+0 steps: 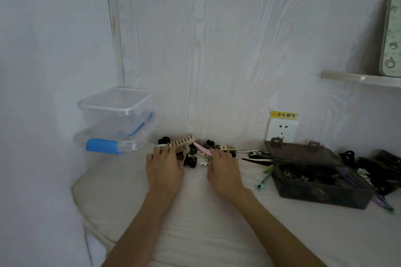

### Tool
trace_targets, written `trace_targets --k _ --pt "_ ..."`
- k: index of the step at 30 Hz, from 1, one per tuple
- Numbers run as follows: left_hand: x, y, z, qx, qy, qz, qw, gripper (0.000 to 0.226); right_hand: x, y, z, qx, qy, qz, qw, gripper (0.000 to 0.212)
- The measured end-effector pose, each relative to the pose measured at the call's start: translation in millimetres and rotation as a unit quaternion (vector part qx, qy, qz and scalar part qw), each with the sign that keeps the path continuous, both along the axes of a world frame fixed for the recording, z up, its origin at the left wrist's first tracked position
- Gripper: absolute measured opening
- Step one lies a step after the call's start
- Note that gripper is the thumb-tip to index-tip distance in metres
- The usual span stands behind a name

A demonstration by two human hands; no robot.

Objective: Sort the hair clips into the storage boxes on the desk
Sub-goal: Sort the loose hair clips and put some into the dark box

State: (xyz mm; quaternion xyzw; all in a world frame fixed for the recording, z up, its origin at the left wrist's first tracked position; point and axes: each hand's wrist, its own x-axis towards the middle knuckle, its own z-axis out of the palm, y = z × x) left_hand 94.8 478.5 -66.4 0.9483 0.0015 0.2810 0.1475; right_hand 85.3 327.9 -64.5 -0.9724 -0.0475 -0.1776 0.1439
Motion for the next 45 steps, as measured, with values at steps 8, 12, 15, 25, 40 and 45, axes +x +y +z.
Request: trace_targets --k 8,12,15,25,40,45 --pt "6 5 2 0.031 0.02 0.015 0.999 0.029 16 -8 -12 -0.072 -0.143 -0.069 0.985 0.017" --pt "9 -3 -1 -0.058 -0.003 -0.097 0.994 0.035 18 -10 -9 0.028 -0.086 -0.036 0.995 0.029" --pt "10 -11 -10 -0.001 0.039 -0.156 0.987 0.044 17 -8 -6 0.029 -0.089 -0.03 0.995 0.023" --pt "14 -3 -11 -0.082 0.044 -0.135 0.987 0.036 37 -1 29 0.14 -0.139 0.0 0.98 0.019" --pt "11 3 -7 -0.147 0.012 -0.124 0.981 0.023 45 8 30 0.02 -0.012 0.064 0.998 0.025" --pt "10 1 -6 -0.147 0.001 -0.161 0.976 0.023 2 -37 26 0.144 -0.163 0.134 0.967 0.016"
